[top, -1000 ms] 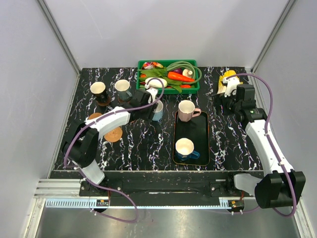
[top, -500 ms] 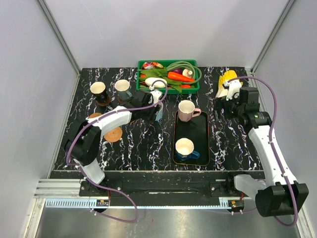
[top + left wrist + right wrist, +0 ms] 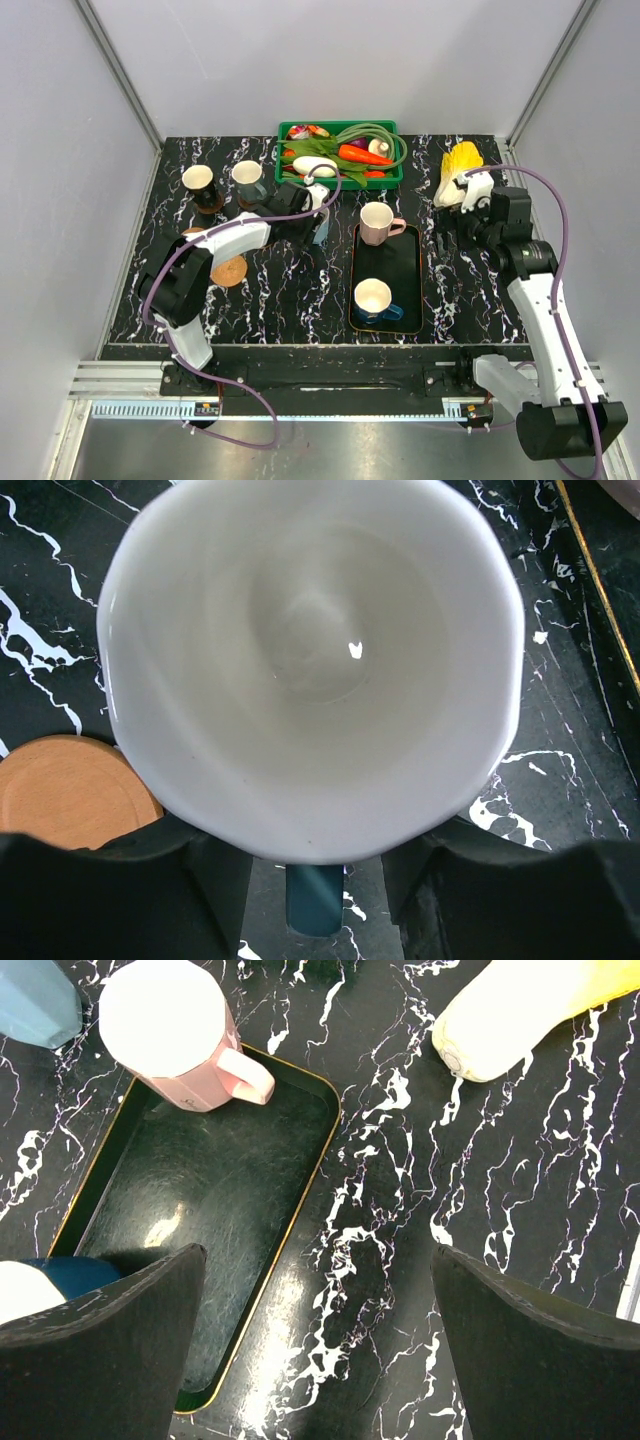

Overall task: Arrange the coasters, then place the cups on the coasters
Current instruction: Pick up the cup at the center of the board.

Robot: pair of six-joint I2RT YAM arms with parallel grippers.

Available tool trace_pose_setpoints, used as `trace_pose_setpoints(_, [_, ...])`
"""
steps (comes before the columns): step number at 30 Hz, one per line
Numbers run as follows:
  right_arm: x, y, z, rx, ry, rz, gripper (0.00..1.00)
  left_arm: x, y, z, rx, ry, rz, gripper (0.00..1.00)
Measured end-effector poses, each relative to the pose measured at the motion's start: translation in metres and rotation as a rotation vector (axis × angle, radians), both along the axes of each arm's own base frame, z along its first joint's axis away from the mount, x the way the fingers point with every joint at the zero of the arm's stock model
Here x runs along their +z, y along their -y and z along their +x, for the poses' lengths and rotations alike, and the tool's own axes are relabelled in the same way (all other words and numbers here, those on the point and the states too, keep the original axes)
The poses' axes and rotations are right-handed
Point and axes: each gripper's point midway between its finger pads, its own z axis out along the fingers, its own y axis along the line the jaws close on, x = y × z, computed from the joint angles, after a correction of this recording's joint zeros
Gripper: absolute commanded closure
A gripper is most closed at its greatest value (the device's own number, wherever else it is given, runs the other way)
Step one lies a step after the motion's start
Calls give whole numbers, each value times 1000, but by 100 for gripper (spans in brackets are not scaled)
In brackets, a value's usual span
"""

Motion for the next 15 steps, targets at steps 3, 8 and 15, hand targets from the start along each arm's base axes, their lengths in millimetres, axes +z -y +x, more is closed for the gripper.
trace_pose_setpoints(3, [1, 0, -8, 0, 17, 2, 0, 0, 0, 0, 0, 0, 1, 53])
trace_pose_setpoints(8, [-5, 1, -18, 0, 14, 1, 0, -1, 0, 0, 1, -2, 3, 60])
trace_pose_setpoints(15, [-3, 2, -22, -1, 31, 3, 0, -3, -1, 0, -2, -3, 9, 81])
